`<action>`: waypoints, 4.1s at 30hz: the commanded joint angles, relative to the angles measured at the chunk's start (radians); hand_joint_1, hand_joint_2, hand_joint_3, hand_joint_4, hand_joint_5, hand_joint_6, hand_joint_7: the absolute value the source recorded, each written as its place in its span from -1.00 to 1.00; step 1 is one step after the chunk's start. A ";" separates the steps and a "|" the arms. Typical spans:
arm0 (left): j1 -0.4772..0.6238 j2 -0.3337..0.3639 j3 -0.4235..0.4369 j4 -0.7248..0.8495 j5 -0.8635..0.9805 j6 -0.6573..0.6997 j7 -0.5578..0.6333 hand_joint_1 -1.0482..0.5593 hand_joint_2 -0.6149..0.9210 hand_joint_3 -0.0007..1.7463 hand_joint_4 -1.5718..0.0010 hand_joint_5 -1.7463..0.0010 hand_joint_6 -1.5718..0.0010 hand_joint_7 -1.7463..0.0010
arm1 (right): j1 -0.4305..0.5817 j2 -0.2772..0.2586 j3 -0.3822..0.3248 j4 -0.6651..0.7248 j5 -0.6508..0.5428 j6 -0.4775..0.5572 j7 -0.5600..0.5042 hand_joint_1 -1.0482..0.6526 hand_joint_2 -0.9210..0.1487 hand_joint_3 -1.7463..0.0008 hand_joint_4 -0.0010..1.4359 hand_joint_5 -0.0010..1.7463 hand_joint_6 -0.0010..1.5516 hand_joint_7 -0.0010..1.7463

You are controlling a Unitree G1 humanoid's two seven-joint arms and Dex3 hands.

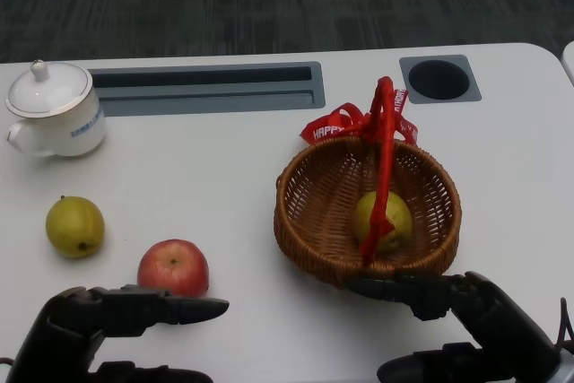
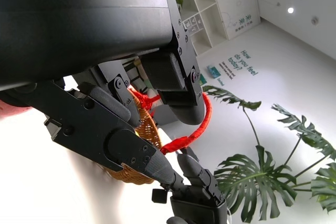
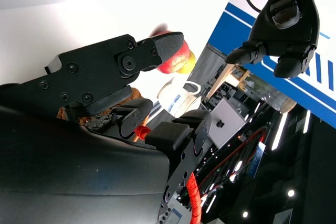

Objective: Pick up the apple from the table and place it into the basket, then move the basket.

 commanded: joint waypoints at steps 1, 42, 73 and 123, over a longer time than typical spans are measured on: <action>-0.005 0.009 0.003 0.000 -0.018 -0.002 -0.006 -0.11 0.76 -1.00 -0.43 1.00 -0.33 1.00 | -0.007 -0.009 -0.005 0.009 0.012 -0.011 -0.002 -0.22 -0.83 1.00 -0.03 -1.00 -0.18 -1.00; -0.219 0.091 0.150 0.217 0.707 0.048 0.378 -0.69 0.71 -1.00 0.73 1.00 0.74 1.00 | -0.006 -0.008 0.001 0.002 0.021 -0.004 0.007 -0.23 -0.85 1.00 0.01 -1.00 -0.16 -1.00; -0.527 0.108 -0.274 0.942 0.895 0.192 0.930 -0.04 0.74 -0.99 0.12 0.89 0.23 0.92 | 0.055 -0.020 0.015 -0.074 0.051 0.028 0.028 -0.19 -0.82 1.00 0.04 -1.00 -0.15 -0.99; -0.652 -0.185 -0.092 0.400 0.435 0.155 0.558 0.33 0.83 -0.99 -0.56 0.98 -0.43 1.00 | 0.067 0.005 0.022 -0.080 0.023 0.038 0.013 -0.24 -1.00 0.98 0.04 -1.00 -0.14 -1.00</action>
